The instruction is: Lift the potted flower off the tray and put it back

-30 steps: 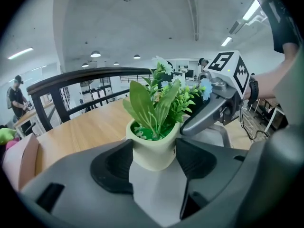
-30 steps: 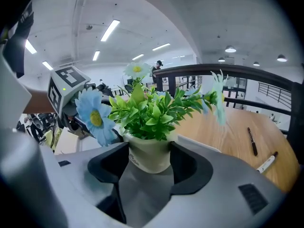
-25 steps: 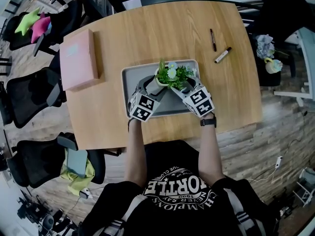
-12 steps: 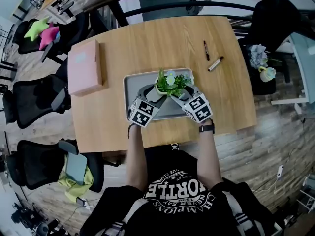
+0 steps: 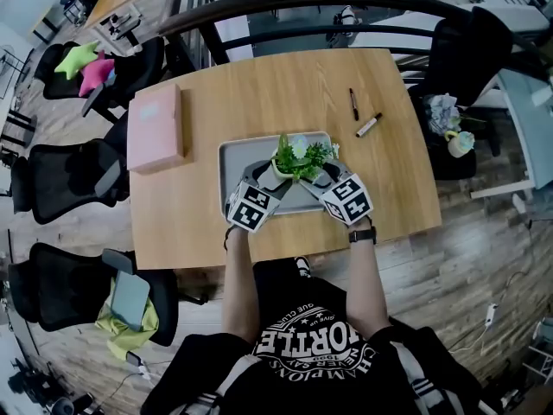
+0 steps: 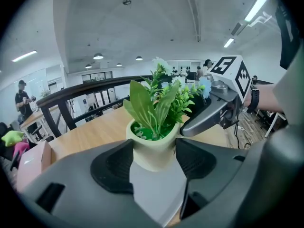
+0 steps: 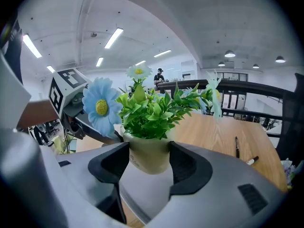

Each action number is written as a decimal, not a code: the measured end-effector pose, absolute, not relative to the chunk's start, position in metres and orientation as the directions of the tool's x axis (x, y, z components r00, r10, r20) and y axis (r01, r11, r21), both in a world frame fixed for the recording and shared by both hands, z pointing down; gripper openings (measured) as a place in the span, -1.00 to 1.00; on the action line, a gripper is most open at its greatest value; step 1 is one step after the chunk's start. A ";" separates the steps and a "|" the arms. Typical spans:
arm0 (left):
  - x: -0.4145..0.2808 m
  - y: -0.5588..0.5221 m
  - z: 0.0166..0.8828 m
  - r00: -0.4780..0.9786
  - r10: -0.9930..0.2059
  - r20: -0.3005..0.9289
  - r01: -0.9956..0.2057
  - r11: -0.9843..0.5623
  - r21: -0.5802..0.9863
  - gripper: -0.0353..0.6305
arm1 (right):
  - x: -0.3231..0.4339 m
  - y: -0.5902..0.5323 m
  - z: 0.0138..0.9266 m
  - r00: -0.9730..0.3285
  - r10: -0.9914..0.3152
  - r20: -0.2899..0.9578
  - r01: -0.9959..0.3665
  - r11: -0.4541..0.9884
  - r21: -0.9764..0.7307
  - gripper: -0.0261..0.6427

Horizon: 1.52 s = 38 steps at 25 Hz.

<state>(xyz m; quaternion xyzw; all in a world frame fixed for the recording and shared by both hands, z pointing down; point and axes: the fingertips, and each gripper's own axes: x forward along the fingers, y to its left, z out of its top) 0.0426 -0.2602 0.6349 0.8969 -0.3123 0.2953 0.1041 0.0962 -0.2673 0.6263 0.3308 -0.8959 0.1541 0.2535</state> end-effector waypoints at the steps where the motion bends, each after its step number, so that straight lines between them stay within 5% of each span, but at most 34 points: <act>1: 0.043 -0.257 0.628 0.632 -0.501 0.591 -0.622 -0.783 0.002 -0.01 | 0.096 -0.264 0.622 -0.656 -0.514 0.553 -0.670 0.733 -0.114 -0.08; 38: 0.012 -0.184 0.490 0.699 -0.492 0.519 -0.553 -0.832 -0.045 -0.02 | 0.066 -0.186 0.490 -0.644 -0.585 0.494 -0.713 0.693 -0.109 -0.10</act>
